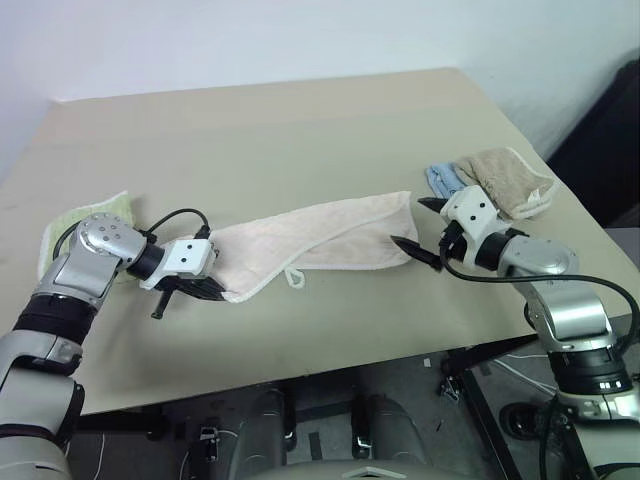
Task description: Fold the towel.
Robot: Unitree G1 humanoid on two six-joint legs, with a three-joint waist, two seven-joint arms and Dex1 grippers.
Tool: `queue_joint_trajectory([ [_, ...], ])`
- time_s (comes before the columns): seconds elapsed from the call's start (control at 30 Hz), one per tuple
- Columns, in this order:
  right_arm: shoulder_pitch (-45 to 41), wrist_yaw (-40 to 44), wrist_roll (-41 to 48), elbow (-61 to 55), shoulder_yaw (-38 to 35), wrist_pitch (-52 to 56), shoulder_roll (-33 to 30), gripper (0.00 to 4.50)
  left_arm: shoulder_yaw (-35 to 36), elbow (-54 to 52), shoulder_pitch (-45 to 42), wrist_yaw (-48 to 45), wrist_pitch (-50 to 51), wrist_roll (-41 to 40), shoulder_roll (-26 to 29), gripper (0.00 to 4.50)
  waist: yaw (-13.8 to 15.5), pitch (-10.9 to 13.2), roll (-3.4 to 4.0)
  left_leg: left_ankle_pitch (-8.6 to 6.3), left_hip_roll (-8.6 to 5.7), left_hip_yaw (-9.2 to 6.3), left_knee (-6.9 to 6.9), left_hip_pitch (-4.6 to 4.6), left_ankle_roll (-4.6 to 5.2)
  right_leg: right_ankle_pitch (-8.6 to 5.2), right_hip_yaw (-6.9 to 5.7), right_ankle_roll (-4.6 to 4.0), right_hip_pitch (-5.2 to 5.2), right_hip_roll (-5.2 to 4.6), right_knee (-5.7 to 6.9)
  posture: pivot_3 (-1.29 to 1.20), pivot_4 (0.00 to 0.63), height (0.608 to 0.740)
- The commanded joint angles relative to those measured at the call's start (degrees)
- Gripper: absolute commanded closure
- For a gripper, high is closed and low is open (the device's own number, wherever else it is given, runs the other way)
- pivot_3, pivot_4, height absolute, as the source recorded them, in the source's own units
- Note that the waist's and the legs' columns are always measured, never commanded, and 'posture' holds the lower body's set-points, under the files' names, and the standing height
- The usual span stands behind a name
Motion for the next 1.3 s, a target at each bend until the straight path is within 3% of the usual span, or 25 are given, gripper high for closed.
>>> queue_joint_trajectory([
  [0.03,-3.5,-0.9,-6.5,5.1,2.4,-7.8,-2.0,0.00,5.1,-6.9,1.2,-0.2,6.4,-5.7,3.3,4.45,0.0,0.0,-0.01,0.00,0.01,-0.01,0.00,0.00,0.00,0.00,0.00,0.00,0.00,0.01,0.00,0.00,0.150,0.740],
  [0.43,-24.9,-11.9,-30.5,43.6,16.9,-40.0,-1.9,0.00,14.2,-21.9,13.6,4.8,17.3,-9.1,9.2,4.45,-0.3,0.2,0.25,0.00,0.00,0.22,-0.13,-0.01,-0.01,0.01,0.15,0.01,-0.08,0.09,-0.02,0.00,0.150,0.740],
  [0.83,-35.1,-24.3,-43.3,63.4,25.7,-53.5,1.2,0.00,18.3,-27.2,19.7,7.8,19.9,-10.2,10.6,4.45,-0.5,0.2,0.27,0.02,0.04,0.67,-0.07,0.06,-0.04,0.11,0.47,0.05,-0.07,0.27,0.09,0.00,0.150,0.740],
  [0.97,-35.8,-26.9,-44.8,65.2,26.4,-55.1,1.8,0.85,18.5,-27.7,20.4,8.1,20.0,-10.2,10.7,4.50,-0.5,0.2,0.27,0.04,0.07,0.80,-0.09,0.09,-0.06,0.13,0.57,0.04,-0.12,0.31,0.15,0.00,0.150,0.740],
  [1.3,-35.6,-28.8,-45.7,65.8,26.4,-56.6,1.4,4.17,17.7,-27.5,20.0,8.5,19.9,-9.9,10.1,4.50,-0.5,0.2,0.27,0.04,0.08,1.19,-0.10,0.27,-0.07,0.20,0.90,0.12,-0.14,0.32,0.22,0.00,0.150,0.740],
])
